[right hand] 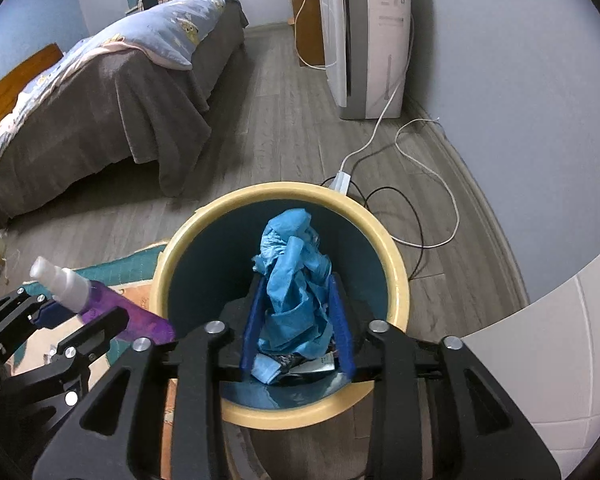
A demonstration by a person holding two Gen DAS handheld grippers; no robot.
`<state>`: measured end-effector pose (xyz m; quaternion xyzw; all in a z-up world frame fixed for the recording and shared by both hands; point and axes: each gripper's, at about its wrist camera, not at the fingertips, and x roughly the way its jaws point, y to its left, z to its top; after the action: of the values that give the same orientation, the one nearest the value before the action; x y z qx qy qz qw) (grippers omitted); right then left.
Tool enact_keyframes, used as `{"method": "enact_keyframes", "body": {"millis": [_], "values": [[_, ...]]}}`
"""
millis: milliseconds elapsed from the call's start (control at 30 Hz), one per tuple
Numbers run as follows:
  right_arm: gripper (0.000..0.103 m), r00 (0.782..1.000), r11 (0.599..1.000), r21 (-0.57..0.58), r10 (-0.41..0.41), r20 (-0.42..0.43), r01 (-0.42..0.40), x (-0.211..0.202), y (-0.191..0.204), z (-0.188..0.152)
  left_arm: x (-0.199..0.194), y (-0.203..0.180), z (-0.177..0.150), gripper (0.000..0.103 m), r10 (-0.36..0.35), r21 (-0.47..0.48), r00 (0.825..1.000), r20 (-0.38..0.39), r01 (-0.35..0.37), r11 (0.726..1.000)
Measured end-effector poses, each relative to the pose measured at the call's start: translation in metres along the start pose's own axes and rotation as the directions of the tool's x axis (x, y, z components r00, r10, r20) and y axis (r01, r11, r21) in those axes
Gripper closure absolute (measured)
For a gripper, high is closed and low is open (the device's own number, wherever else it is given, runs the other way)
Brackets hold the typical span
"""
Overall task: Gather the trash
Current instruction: 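Drop the glove into the wastebasket with right tool while left tool drops spray bottle, then move both open tools back over the cushion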
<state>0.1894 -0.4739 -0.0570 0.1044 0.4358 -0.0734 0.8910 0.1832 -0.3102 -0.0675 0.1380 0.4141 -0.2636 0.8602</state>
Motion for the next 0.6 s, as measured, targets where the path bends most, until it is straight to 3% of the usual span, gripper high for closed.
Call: {"method": "enact_keyframes", "body": {"millis": [33,67,167,233,333,600], "values": [[0.043,1.0,1.0,0.005,0.001,0.004,-0.001,0.0,-0.001,0.0,-0.001,0.002,0.001,0.039,0.008,-0.015,1.0,0.011,-0.008,1.0],[0.039,1.0,1.0,0.008,-0.005,0.011,0.005,-0.002,-0.002,0.0,-0.003,0.005,0.001,0.025,0.021,-0.032,0.999,0.025,-0.02,0.999],[0.034,1.0,1.0,0.014,-0.018,0.021,0.017,-0.004,-0.006,0.001,-0.008,0.012,-0.001,0.018,0.027,-0.054,0.999,0.042,-0.025,0.998],[0.023,1.0,1.0,0.025,-0.017,0.021,0.017,-0.004,-0.008,0.002,-0.013,0.02,-0.006,0.009,0.055,-0.071,0.998,0.035,-0.053,0.996],[0.005,0.999,0.999,0.031,-0.039,0.028,0.039,-0.007,-0.008,0.002,-0.024,0.033,-0.017,0.006,0.081,-0.105,0.997,0.019,-0.079,0.991],[0.006,1.0,0.999,-0.031,-0.023,0.013,0.024,-0.016,0.025,0.005,-0.081,0.092,-0.068,0.006,0.171,-0.193,0.984,-0.038,-0.176,0.965]]}}
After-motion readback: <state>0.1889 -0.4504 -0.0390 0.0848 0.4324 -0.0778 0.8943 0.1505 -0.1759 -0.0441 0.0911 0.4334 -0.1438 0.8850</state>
